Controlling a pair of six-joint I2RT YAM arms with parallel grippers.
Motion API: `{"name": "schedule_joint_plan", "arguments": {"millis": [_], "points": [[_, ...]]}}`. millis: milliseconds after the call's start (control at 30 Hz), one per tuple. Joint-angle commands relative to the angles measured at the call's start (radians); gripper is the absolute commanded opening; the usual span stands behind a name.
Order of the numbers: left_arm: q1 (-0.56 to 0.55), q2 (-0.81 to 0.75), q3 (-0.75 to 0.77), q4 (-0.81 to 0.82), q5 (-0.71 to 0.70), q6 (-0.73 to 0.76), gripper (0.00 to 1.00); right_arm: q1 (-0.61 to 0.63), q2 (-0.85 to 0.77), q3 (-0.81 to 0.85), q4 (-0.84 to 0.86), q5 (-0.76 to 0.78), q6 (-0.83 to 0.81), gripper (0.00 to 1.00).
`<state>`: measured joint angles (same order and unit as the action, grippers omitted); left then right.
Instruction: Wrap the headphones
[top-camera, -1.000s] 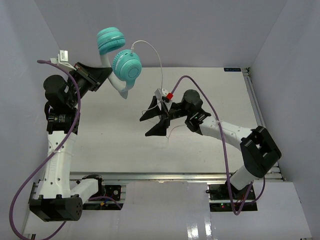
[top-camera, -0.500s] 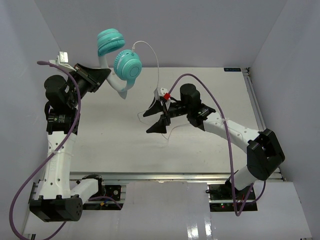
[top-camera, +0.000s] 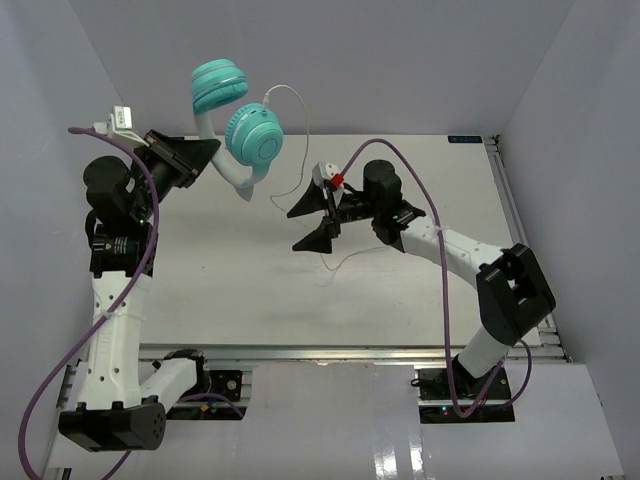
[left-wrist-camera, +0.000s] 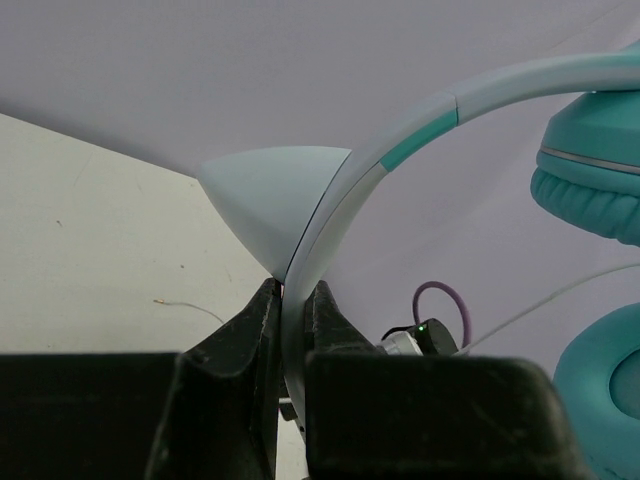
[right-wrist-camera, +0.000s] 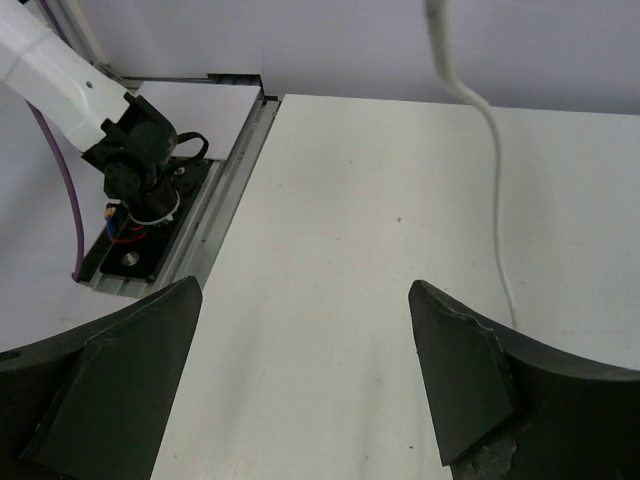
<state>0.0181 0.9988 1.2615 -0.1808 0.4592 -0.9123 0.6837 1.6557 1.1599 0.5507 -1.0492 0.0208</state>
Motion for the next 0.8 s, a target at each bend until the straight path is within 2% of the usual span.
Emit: {"name": "schedule_joint_plan", "arguments": {"millis": [0,133,267,400,567,767], "points": [[0.003,-0.038,-0.015,0.079,0.021,-0.067,0.0,0.03,0.069,-0.003,0.363,0.025,0.251,0.93],[0.003,-0.048,-0.008,0.074,0.023,-0.073,0.0,0.03,0.122,0.064,0.385,0.094,0.297,0.94],[0.003,-0.051,0.008,0.054,0.01,-0.055,0.0,0.016,0.12,0.087,0.381,0.057,0.31,0.92],[0.003,-0.05,0.006,0.049,0.0,-0.047,0.0,-0.002,0.081,0.038,0.369,-0.017,0.261,0.91],[0.003,-0.046,-0.004,0.069,0.007,-0.06,0.0,-0.003,0.068,0.047,0.281,0.003,0.174,0.91],[0.003,-0.045,-0.012,0.087,0.025,-0.086,0.0,0.082,0.143,0.16,0.239,-0.033,0.182,0.92]]}}
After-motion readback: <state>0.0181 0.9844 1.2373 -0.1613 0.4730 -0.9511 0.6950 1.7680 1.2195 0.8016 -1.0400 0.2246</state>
